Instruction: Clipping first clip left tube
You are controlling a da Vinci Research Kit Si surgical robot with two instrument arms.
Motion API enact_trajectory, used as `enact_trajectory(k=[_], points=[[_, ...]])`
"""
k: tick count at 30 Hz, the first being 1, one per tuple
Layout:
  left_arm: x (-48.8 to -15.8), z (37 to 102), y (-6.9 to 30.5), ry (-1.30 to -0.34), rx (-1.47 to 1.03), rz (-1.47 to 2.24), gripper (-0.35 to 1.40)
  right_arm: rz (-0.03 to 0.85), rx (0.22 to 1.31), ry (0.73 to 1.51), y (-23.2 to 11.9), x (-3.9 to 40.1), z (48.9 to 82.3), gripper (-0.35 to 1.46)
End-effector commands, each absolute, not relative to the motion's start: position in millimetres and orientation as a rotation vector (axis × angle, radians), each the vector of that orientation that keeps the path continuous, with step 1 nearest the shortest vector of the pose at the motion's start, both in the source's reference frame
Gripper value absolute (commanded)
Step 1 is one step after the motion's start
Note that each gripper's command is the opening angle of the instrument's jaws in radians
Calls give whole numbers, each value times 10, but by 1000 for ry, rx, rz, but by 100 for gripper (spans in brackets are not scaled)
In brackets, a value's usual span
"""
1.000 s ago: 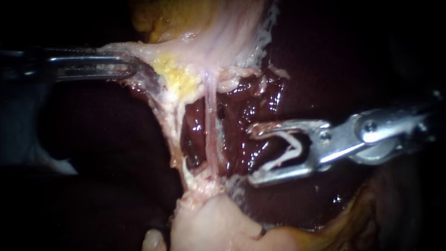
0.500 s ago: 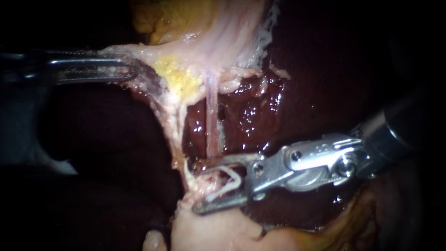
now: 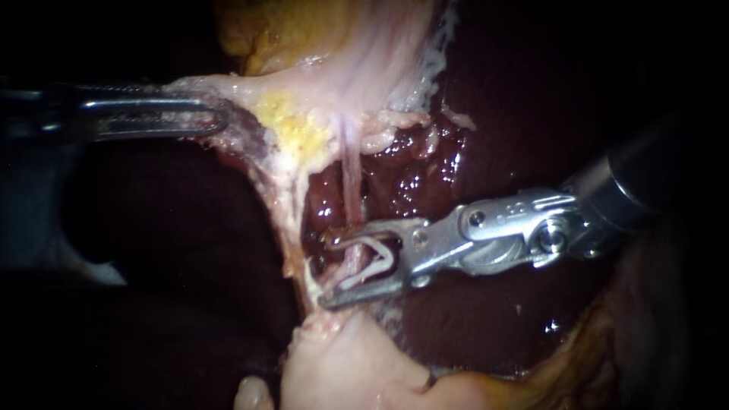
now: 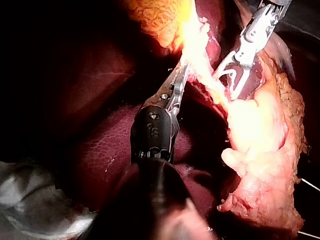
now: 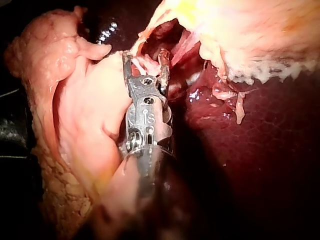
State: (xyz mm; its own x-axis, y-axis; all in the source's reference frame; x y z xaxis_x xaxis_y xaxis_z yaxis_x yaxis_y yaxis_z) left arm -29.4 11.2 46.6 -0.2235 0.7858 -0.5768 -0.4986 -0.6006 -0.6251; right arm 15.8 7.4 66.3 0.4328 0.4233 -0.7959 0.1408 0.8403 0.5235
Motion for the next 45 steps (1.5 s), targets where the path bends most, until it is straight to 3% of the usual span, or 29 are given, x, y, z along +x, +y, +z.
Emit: enact_trajectory(k=[1, 5, 15, 26, 34, 40, 45], points=[[-294, 466, 112, -390, -1156, 1922, -35, 195, 571, 1145, 73, 160, 663, 45], [-294, 466, 112, -387, -1158, 1927, -35, 181, 616, 1192, 68, 167, 660, 45], [-296, 466, 112, -386, -1157, 1927, -35, 127, 674, 1210, 47, 196, 657, 43], [-298, 466, 112, -385, -1157, 1926, -35, 123, 696, 1229, 34, 233, 666, 43], [-298, 466, 113, -385, -1157, 1926, -35, 184, 737, 1233, 32, 246, 663, 41], [-298, 467, 114, -385, -1157, 1926, -35, 299, 841, 1179, 18, 251, 648, 37], [-297, 467, 114, -385, -1157, 1926, -35, 325, 893, 1156, 6, 259, 632, 35]])
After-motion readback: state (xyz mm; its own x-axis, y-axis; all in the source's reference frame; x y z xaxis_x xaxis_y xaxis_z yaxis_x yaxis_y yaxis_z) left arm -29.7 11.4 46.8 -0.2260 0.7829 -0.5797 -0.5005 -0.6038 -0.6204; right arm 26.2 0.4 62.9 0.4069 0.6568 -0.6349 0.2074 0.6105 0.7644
